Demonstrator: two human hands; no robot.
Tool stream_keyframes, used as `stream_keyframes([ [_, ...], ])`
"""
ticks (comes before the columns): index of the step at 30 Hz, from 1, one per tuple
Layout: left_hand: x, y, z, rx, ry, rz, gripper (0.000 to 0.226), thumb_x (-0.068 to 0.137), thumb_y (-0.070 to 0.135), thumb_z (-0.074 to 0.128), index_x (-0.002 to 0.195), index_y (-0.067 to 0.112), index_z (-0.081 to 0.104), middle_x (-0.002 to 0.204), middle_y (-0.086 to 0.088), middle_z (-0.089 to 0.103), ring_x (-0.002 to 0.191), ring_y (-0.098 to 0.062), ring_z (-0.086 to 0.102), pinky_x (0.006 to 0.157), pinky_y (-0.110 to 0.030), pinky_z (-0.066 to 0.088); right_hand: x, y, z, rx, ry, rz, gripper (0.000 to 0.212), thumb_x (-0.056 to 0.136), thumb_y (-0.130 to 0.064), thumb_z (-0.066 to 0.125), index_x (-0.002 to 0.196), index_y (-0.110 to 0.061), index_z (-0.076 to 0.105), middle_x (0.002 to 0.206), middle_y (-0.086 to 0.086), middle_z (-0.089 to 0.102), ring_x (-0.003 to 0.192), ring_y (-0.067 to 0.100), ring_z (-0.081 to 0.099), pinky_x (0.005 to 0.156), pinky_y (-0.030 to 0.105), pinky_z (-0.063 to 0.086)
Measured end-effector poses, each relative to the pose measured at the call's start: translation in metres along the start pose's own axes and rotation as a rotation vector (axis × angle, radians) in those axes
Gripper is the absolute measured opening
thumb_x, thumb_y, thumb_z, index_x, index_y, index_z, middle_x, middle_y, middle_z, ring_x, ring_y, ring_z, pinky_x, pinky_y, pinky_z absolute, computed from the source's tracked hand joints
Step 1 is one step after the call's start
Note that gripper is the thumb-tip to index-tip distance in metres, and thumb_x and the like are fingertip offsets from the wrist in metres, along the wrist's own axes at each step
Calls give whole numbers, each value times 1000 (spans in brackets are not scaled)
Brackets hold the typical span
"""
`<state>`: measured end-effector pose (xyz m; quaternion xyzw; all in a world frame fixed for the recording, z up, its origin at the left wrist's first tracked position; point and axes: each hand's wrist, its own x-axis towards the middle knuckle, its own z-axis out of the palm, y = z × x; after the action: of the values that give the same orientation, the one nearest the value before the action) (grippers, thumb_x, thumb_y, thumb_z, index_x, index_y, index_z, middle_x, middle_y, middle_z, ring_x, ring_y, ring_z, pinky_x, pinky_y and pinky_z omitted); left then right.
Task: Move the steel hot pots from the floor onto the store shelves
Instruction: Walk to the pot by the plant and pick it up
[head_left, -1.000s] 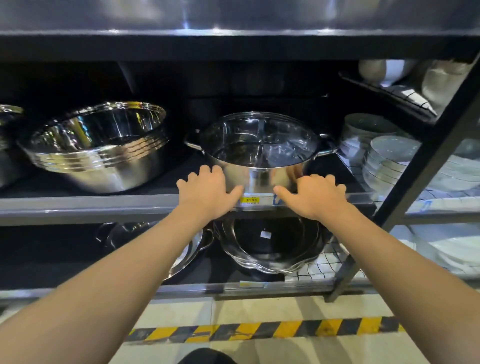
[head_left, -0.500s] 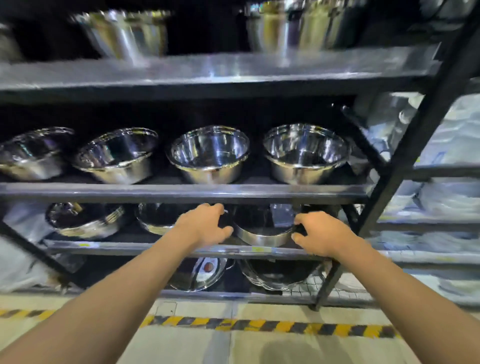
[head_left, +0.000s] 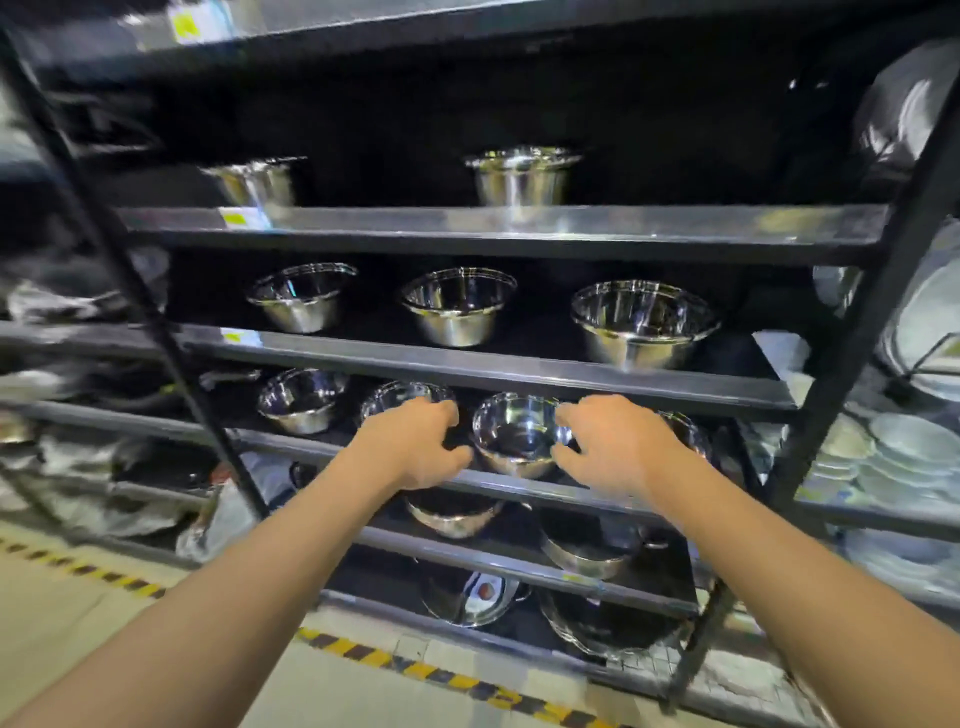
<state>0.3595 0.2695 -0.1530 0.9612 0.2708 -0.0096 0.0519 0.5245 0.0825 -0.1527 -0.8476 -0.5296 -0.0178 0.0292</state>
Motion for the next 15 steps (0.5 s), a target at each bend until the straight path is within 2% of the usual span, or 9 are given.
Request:
stream_keyframes([
  [3, -42, -44, -13, 103, 117, -63, 60, 87, 62, 48, 134, 24, 48, 127, -8, 54, 114, -35, 56, 93, -48, 48, 15, -67, -8, -43, 92, -107, 47, 94, -50, 48, 131, -21, 54, 126, 7, 59, 115, 35, 53, 90, 46, 49],
  [6, -79, -99, -18, 221, 229, -190, 64, 86, 64, 44, 139, 27, 41, 135, -7, 47, 120, -37, 49, 94, -51, 41, 38, -135, -1, -61, 154, -218, 67, 95, -58, 42, 153, -25, 33, 150, 9, 43, 132, 38, 40, 105, 53, 40],
  [11, -140, -205, -23, 218, 301, -433, 68, 86, 66, 42, 142, 27, 37, 140, -8, 43, 125, -38, 44, 97, -53, 39, 94, -252, 6, -70, 152, -391, 75, 95, -66, 33, 157, -27, 21, 161, 11, 27, 144, 41, 25, 114, 56, 28],
  [15, -195, -279, -20, 193, 263, -632, 61, 88, 63, 42, 136, 26, 40, 135, -11, 46, 121, -40, 47, 93, -54, 41, 131, -343, 12, -56, 169, -567, 75, 93, -67, 33, 156, -26, 26, 157, 9, 33, 139, 40, 33, 110, 54, 34],
])
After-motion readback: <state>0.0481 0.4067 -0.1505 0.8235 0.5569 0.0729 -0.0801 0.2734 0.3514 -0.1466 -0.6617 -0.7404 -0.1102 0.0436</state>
